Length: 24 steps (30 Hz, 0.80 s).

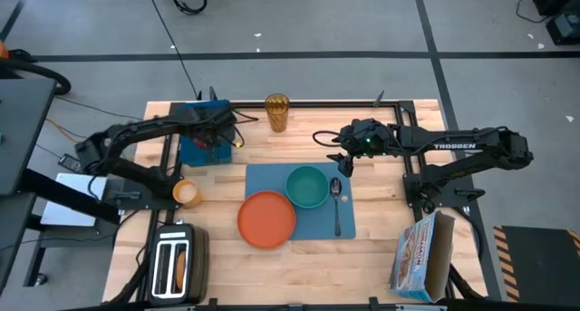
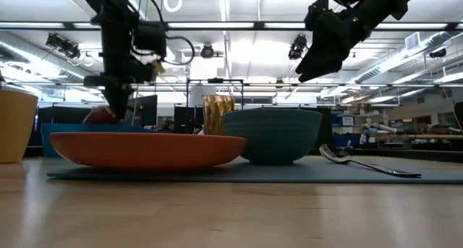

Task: Arrange a breakfast setting
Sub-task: Put the red apple on the blue cutting board to the top of the orange plate

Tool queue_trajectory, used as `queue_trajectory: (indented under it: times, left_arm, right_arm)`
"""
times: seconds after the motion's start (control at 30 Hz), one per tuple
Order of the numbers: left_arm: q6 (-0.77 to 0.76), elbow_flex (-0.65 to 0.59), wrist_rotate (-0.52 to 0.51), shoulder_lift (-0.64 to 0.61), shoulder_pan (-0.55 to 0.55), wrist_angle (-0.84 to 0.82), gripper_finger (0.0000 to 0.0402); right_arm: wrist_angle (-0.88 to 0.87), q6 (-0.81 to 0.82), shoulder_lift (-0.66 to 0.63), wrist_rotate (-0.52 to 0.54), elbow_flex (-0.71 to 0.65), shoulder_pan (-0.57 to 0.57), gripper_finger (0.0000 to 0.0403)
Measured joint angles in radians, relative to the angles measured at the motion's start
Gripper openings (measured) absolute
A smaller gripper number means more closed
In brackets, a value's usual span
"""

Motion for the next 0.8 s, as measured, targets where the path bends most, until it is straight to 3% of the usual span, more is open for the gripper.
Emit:
queue_trajectory:
  times: [0.33, 0.57, 0.8]
  left_arm:
    - [-0.076, 0.000, 0.004, -0.230, -0.011, -0.007, 0.0021]
    - [-0.190, 0.083, 0.010, -0.308, -0.126, -0.022, 0.0023]
    - [-0.306, 0.128, 0.208, -0.310, -0.277, 0.190, 0.0023]
  right_arm:
    - [0.022, -0.001, 0.000, 0.001, 0.000, -0.007, 0.0288]
    - [0.027, -0.001, 0.000, 0.010, 0.063, -0.008, 0.0286]
    - [0.030, -0.005, 0.000, 0.011, 0.135, -0.006, 0.0280]
